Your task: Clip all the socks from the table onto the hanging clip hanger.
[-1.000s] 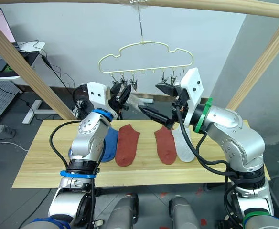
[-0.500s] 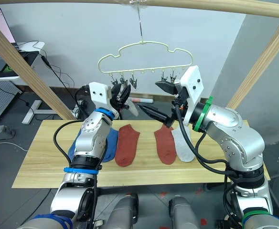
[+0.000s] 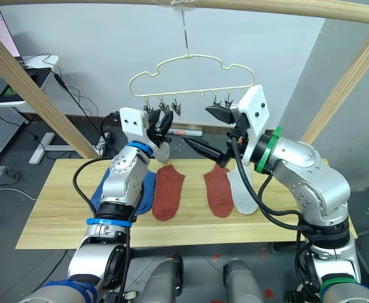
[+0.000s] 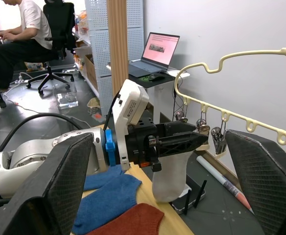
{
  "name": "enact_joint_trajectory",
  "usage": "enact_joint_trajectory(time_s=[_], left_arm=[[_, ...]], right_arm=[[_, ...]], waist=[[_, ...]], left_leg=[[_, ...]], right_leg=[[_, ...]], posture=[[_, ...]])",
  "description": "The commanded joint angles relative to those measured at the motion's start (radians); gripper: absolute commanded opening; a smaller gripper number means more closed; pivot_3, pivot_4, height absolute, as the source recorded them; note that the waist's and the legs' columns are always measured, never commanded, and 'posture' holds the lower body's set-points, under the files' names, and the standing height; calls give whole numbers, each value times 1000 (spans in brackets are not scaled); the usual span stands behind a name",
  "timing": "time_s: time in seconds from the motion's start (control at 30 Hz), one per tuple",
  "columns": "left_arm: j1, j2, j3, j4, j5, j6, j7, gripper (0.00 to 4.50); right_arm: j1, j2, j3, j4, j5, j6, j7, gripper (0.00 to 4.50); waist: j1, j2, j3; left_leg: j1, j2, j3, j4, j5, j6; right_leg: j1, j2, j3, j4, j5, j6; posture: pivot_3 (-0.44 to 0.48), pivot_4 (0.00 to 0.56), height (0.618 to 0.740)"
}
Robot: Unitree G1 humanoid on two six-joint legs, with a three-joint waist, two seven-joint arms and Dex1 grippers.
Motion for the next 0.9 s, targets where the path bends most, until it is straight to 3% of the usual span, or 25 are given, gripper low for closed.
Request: enact_joint_trajectory(time_s=[0.03, 0.9], left_arm=[[-21, 0, 10, -16, 6, -33, 1, 1969], [-79, 21, 21, 84, 37, -104, 2, 1969]], right_arm=[[-23, -7, -6, -24, -1, -14, -4, 4500], [-29, -6, -11, -19, 5, -8, -9, 4500]], waist=[[0, 0, 0], [0, 0, 0]], left_leg=[[0, 0, 0, 0, 0, 0], [0, 0, 0, 0, 0, 0]], right_leg=[[0, 0, 0, 0, 0, 0], [0, 0, 0, 0, 0, 0]], posture=[[-64, 206, 740], [-67, 215, 740]])
